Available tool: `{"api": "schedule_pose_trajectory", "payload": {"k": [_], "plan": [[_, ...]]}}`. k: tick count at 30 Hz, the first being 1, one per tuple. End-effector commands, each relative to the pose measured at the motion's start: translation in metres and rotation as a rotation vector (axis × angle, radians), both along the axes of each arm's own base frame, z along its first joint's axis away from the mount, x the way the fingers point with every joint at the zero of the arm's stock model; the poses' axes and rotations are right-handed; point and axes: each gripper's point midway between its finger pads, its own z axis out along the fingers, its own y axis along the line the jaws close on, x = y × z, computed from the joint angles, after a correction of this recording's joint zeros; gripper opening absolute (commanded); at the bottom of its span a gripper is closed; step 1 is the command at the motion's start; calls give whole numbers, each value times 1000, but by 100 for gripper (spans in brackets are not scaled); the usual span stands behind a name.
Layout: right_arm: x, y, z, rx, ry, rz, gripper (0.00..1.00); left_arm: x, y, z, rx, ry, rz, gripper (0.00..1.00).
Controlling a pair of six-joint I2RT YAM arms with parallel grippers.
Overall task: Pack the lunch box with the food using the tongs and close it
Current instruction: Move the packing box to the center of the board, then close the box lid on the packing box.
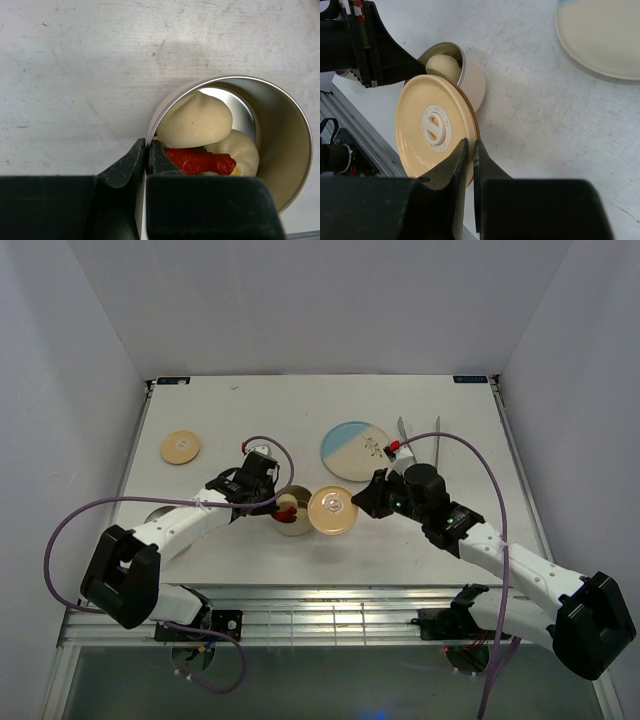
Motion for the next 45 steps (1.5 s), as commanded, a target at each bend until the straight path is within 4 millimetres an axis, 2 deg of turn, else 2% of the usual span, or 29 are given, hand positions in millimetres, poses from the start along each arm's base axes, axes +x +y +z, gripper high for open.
{"api": "schedule_pose_trajectory", "payload": {"k": [1,4,8,14,17,19,20,22,23,25,27,28,29,32,33,38,41,45], "plan": [[5,10,19,44,-44,-10,8,13,-15,17,-50,-96,21,2],[6,14,20,39,-39,-13,8,12,-15,11,-51,-92,37,9],[7,16,15,21,-21,-26,8,11,-22,15,-89,-102,29,30],[10,28,13,5,-1,-15,8,11,-22,22,-90,-116,14,39],[14,37,14,6,-4,5,8,11,-19,26,-87,-126,29,49],[20,43,13,-7,-2,10,8,13,-10,38,-69,-158,59,57],[23,48,3,-30,23,21,8,17,-10,50,-74,-180,64,58],[30,58,11,-28,9,48,8,21,-3,65,-85,-200,75,61],[30,63,2,-47,34,67,8,26,-2,76,-103,-214,79,62],[35,70,3,-47,34,86,8,30,7,86,-113,-219,98,63],[36,77,-9,-63,60,108,8,33,8,99,-133,-242,96,64],[39,80,-7,-64,58,114,8,32,7,106,-149,-258,87,64],[39,84,-15,-72,77,133,8,32,1,110,-182,-265,57,64],[40,88,-26,-89,98,150,8,26,-8,113,-228,-276,1,64],[40,88,-30,-96,105,151,8,24,-17,115,-270,-281,-40,64],[41,94,-49,-115,141,169,8,17,-22,89,-286,-239,-78,64],[44,96,-54,-117,143,166,8,13,-30,76,-310,-209,-107,63],[51,95,-55,-123,126,139,8,11,-30,63,-304,-189,-107,62]]}}
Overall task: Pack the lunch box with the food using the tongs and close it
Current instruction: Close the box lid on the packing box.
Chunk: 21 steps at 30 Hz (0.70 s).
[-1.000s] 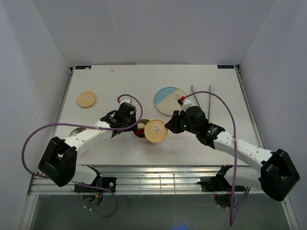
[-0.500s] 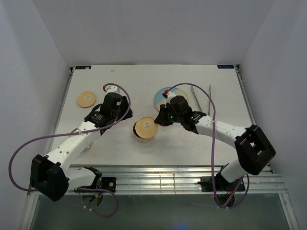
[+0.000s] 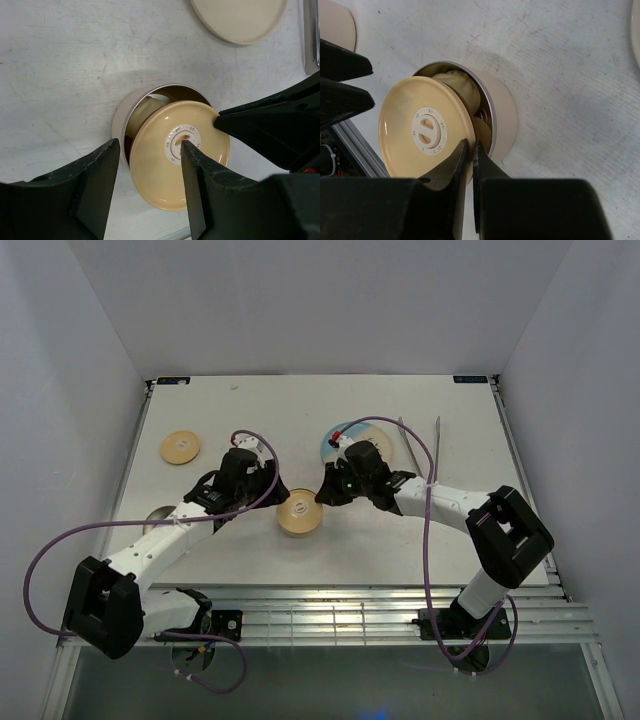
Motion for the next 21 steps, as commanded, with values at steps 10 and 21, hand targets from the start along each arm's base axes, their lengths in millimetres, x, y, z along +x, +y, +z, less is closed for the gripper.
{"api": "schedule_pose_trajectory", "payload": {"k": [10,21], "plan": [[27,9,10,-11,-91,-29,8,5,-6,7,-22,-43,-29,62],[33,2,8,-46,-117,-50,8,-2,2,4,-16,-44,-9,62]]}}
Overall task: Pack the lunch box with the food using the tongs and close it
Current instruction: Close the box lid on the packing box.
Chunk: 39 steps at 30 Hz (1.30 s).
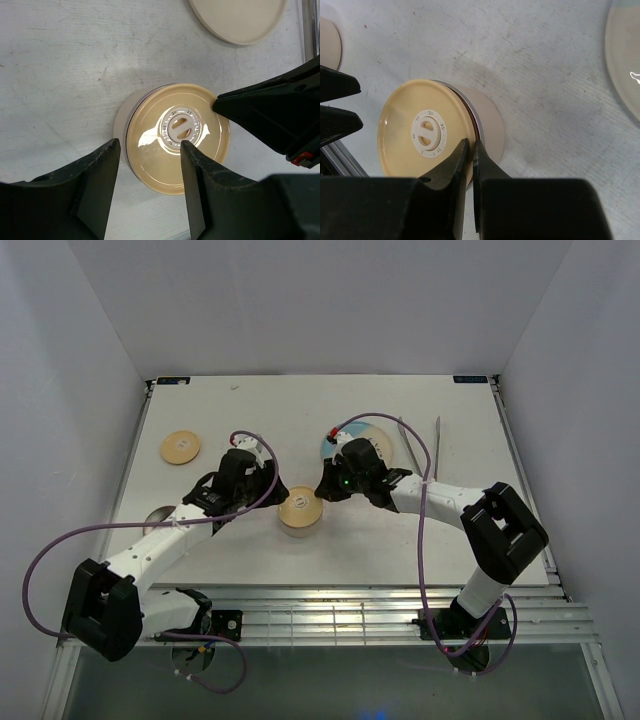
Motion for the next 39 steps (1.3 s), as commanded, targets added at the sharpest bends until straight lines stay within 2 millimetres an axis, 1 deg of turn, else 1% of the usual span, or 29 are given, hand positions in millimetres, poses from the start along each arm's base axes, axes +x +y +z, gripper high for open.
{"api": "schedule_pose_trajectory", "payload": {"k": [1,2,4,5,6,9,10,12,13,15,16,17,18,19,20,21,22,23,24,25,26,28,30,31,33,35,37,39], "plan": [[15,2,8,-19,-62,-11,8,-2,3,8,-16,-37,7,62],[13,4,7,-13,-52,3,12,-2,3,9,-18,-38,10,62],[11,5,5,-9,-42,11,25,-3,3,9,-22,-37,7,62],[10,6,6,1,-46,17,36,-3,2,10,-27,-38,7,61],[9,5,4,-3,-43,16,39,-3,2,10,-31,-39,5,61],[12,0,13,-6,-72,2,46,-5,0,14,-45,-50,-3,61],[14,1,25,0,-97,6,47,-4,1,14,-43,-52,-2,61],[16,-3,37,-10,-116,-4,49,-5,0,12,-38,-47,-7,60],[15,-6,48,-13,-128,-5,49,-6,0,10,-35,-42,-9,60],[14,-9,59,-10,-153,-6,43,-8,1,5,-36,-33,-10,59],[8,-13,58,-33,-136,-1,38,-9,1,3,-39,-33,-11,60],[7,-10,63,-41,-153,8,29,-8,1,3,-42,-38,-9,60],[5,-8,63,-50,-155,18,26,-8,1,-1,-39,-34,-5,59],[3,-5,60,-64,-152,31,23,-9,2,-4,-37,-28,-4,59],[-1,1,61,-71,-150,47,19,-8,1,-6,-38,-24,0,59],[-2,3,56,-81,-144,54,15,-8,2,-11,-33,-15,6,58],[-4,6,48,-93,-129,64,13,-8,4,-14,-27,-9,16,57],[-7,9,43,-93,-118,76,8,-7,5,-17,-26,-8,25,57],[-10,9,34,-101,-101,82,8,-8,5,-20,-25,-3,27,56],[-12,10,23,-110,-84,88,8,-5,10,-23,-5,-10,51,56],[-14,13,17,-106,-78,97,8,-5,10,-26,-3,-9,53,56],[-23,11,-9,-143,-23,104,8,-5,11,-36,10,10,57,56],[-31,8,-25,-173,18,99,8,-4,11,-45,14,27,65,56],[-36,5,-36,-185,40,95,8,-5,12,-52,26,46,73,56],[-40,3,-42,-195,57,96,8,-5,17,-58,41,55,105,56],[-38,3,-39,-208,54,93,8,-4,22,-61,57,54,131,56],[-37,4,-30,-203,44,97,8,-1,24,-56,52,44,153,56],[-30,8,-13,-183,10,88,8,0,21,-43,27,17,149,56]]}}
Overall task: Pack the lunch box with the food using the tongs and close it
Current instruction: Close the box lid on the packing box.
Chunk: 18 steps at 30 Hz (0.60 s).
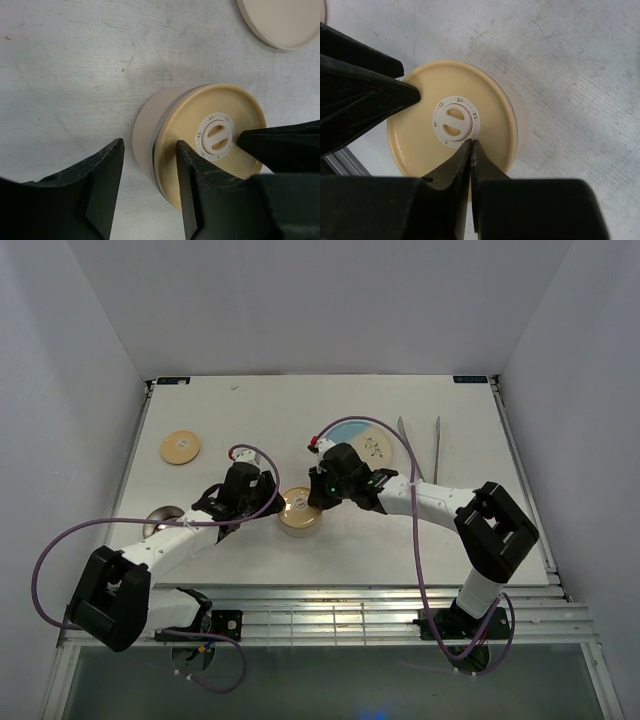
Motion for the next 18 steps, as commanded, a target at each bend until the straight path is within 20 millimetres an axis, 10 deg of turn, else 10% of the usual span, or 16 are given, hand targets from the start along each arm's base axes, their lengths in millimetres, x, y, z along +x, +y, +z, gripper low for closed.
{"api": "schedule_pose_trajectory", "payload": {"k": [1,11,15,18], "plan": [[-4,-12,2,-75,17,-12,8,5,7,17,1,-45,47,56],[3,5,83,74,-90,11,12,67,60,133,18,-197,260,61],[-4,-3,90,124,-127,15,28,77,148,144,129,-126,635,69],[-14,6,102,204,-131,116,35,45,207,157,166,-117,939,98]]}}
